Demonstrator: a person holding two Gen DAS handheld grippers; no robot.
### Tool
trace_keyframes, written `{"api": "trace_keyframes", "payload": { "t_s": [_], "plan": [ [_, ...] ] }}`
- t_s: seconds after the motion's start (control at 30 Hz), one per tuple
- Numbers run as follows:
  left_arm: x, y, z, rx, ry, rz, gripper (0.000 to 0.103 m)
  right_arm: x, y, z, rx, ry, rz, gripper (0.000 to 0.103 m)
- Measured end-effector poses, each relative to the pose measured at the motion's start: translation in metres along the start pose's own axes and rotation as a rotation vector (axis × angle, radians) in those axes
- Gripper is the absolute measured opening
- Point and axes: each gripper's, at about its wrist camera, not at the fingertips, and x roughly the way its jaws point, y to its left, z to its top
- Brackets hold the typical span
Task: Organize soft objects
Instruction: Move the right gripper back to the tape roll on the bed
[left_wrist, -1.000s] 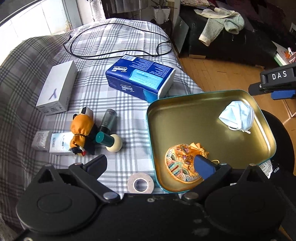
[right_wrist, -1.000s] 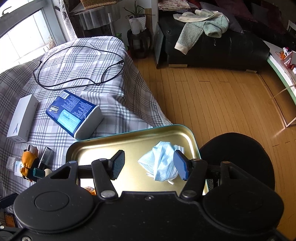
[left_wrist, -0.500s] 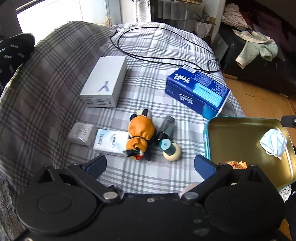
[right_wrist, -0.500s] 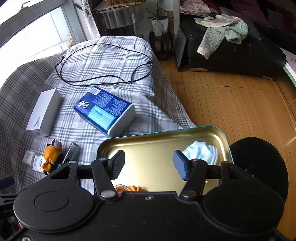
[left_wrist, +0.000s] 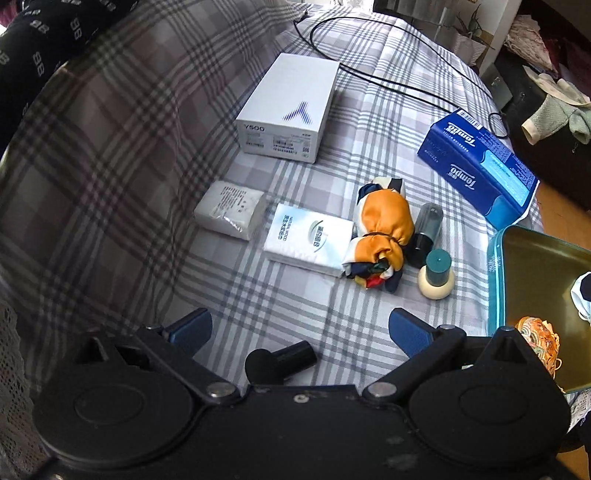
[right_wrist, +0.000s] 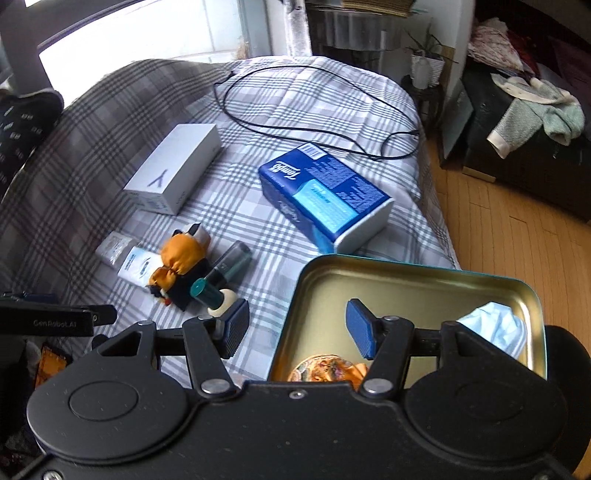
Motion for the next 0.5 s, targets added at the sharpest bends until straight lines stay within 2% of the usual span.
{"api": "trace_keyframes", "payload": {
  "t_s": [0.17,0.37,0.5],
  "plan": [
    [0.019,0.015,-0.004,-0.060,0.065,-0.005,0.102,0.019,0.031,-0.014,-0.147,0.050,0.048,0.057],
    [0.037,0.024,-0.011,-0.120,0.108,0.030,0.102,0.040,0.056,-0.038,-0.310,0.115,0.114,0.057],
    [0.045,0.028,-0.013,-0.155,0.131,0.037,0.102,0.054,0.064,-0.051,-0.399,0.148,0.117,0.057]
  ]
}}
